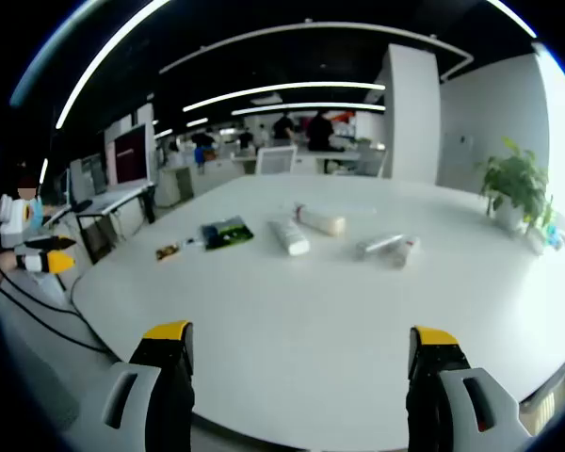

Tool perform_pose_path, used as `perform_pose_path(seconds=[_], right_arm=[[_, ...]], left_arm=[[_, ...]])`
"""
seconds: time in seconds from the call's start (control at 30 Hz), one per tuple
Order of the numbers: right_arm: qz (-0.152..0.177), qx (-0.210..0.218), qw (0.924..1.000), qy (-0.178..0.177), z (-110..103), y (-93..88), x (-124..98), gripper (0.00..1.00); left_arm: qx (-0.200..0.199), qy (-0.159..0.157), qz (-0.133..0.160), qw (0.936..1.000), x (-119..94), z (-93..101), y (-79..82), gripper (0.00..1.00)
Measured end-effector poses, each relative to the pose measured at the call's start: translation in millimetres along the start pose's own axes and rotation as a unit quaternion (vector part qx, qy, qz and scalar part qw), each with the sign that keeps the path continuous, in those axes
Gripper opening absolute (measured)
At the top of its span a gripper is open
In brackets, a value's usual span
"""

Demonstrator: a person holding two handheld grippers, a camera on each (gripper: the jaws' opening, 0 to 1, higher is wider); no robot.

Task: Arrange the skincare products in the storage area until every visible bottle or jar stands upright without overlapping.

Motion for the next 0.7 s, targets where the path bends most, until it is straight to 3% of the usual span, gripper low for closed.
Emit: perform_pose_path(seconds=[0.7], right_arm=[[0.0, 0.001, 1.0, -0.002, 0.9, -0.3, 0.0, 0.98]], left_arm=[[0.001, 0.0, 0.0, 1.0, 0.1, 0.4, 0.0, 0.88]])
Point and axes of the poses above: the point that each gripper's makers call its tool centre point, and the gripper's own axes: x roughly forward along the fingers, z roughly to its right, y roughly out of its top, the point moved 1 cm from there along -x, roughly backward along the fingers, and after that the axes turned 7 degrees about -z, right-handed, at the moved point
